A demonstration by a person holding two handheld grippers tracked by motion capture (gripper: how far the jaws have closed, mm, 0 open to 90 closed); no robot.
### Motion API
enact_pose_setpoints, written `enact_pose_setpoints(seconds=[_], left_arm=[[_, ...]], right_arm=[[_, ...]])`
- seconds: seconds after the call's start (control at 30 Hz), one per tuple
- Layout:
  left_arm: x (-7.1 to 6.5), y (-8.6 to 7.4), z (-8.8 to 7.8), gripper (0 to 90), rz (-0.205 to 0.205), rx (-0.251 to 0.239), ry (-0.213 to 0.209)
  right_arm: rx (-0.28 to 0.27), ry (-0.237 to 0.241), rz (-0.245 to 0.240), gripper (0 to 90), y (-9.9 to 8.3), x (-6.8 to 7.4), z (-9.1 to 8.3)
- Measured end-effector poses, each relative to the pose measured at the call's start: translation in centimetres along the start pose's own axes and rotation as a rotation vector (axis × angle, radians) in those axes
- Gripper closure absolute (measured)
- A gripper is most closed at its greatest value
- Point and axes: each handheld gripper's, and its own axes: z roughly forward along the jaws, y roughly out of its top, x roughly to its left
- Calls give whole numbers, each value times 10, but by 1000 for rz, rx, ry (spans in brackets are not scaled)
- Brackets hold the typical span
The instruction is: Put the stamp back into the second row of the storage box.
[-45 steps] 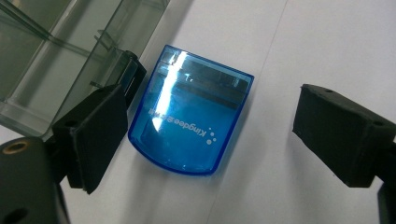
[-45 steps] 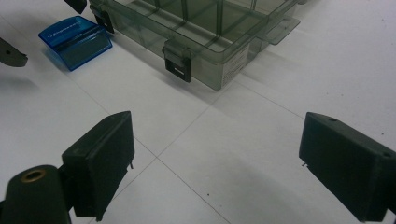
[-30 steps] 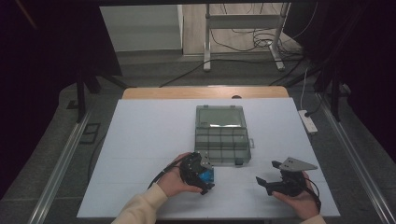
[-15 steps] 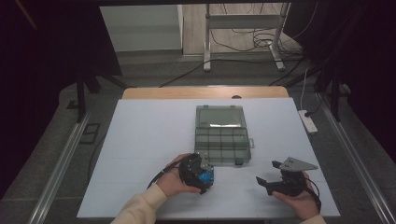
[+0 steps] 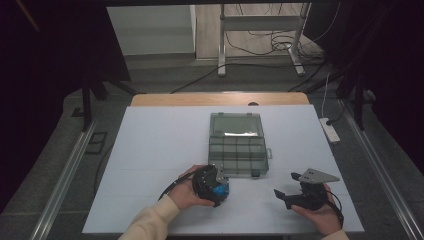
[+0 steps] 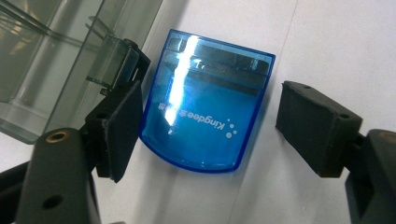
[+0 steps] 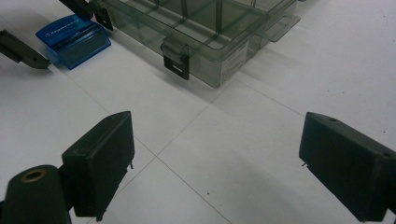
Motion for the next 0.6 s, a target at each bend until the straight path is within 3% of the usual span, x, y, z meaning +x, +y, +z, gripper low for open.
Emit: enact_pose_setpoints(seconds=[0.13,0.27,0.47,0.6], left_arm=[[4,-1,-1,334,-8,-5,-3],[6,-3,-2,411,22,-16,-2],[8,-5,-3,418,24,-20,-21],[5,-4,-5,421,45,-45,-1]], right_arm=[[-2,1,1,106,0,0,1],[-1,-1,1,106,0,0,0],[-3,0,3,106,0,0,0],[-6,-2,4,106,0,0,0]])
